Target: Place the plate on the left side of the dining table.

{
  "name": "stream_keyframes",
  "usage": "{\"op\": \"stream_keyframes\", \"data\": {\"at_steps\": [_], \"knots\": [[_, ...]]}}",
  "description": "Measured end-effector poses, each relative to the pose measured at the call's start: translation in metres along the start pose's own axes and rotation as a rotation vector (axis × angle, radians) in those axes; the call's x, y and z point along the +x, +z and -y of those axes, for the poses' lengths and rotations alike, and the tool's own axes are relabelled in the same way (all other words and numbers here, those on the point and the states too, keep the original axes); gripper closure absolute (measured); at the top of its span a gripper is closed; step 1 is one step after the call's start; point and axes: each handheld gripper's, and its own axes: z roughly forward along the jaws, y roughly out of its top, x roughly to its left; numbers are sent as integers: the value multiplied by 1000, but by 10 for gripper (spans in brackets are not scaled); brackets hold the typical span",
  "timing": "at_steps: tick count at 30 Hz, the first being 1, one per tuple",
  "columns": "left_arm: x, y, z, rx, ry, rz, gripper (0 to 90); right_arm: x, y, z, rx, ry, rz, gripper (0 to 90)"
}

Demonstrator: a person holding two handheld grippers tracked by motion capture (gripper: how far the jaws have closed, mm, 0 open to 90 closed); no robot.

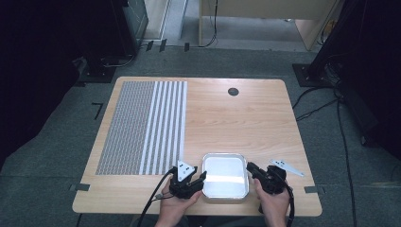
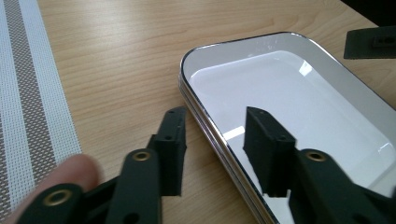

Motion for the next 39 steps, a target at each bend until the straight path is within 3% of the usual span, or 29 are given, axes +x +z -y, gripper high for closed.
{"op": "stream_keyframes", "data": {"at_steps": [5,11,15,17,26,29,34,38,39], "knots": [[-1,1,2,19,3,21,707,1,5,3,25,-1,8,871],[-3,3,4,39,6,48,760,1,5,4,23,19,16,888],[-4,4,4,37,6,33,786,0,6,4,22,43,12,889],[-5,5,4,34,10,26,791,-1,6,4,20,73,3,887],[-5,7,4,38,10,23,794,-4,3,4,9,122,-16,900],[-6,7,3,36,12,24,782,-3,0,3,-13,140,-32,900],[-8,5,2,20,18,22,749,-2,-9,1,-57,151,-20,900],[-12,3,2,-1,32,22,757,-3,-11,0,-65,124,20,900],[-12,3,2,-1,32,26,761,0,-12,-1,-70,67,57,899]]}}
